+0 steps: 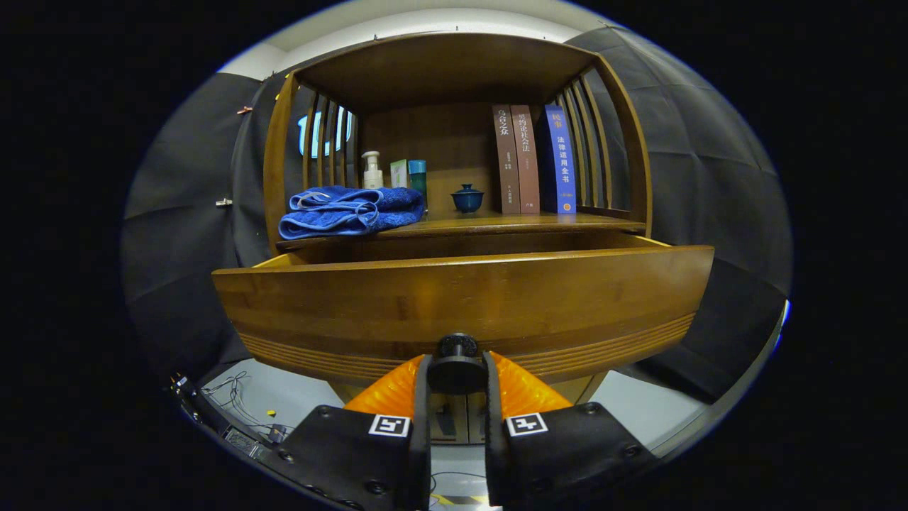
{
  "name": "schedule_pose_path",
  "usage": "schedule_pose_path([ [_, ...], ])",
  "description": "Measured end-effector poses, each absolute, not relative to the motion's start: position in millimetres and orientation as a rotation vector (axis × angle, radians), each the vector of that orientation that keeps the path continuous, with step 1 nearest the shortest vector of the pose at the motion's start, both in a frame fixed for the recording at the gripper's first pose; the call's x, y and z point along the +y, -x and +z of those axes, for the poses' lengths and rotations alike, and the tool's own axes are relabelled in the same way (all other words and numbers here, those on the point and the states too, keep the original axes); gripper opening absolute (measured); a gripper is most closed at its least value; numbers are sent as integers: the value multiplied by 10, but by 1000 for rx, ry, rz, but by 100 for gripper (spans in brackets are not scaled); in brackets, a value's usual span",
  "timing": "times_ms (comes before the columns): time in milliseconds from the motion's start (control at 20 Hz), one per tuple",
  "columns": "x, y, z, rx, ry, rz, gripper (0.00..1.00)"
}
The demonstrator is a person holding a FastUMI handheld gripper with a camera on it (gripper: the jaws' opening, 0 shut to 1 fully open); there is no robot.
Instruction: Pull open the drawer, take out the items inside it, and place them on the countertop above the cabinet.
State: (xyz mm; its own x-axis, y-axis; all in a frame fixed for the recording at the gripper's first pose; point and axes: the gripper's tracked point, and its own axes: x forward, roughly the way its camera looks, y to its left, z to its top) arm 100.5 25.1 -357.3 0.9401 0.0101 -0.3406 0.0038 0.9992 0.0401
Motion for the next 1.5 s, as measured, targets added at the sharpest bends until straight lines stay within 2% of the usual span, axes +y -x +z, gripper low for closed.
schedule_pose_path([
  [350, 225, -544, -3584, 355, -50, 7, 35],
  [650, 239, -454, -3605, 364, -19, 10, 35],
  [1050, 144, -427, -3066, 319, -53, 0, 100],
  [1350, 223, -746, -2087, 258, -60, 11, 100],
  [1500, 172, -1130, -1843, 323, -85, -24, 99],
])
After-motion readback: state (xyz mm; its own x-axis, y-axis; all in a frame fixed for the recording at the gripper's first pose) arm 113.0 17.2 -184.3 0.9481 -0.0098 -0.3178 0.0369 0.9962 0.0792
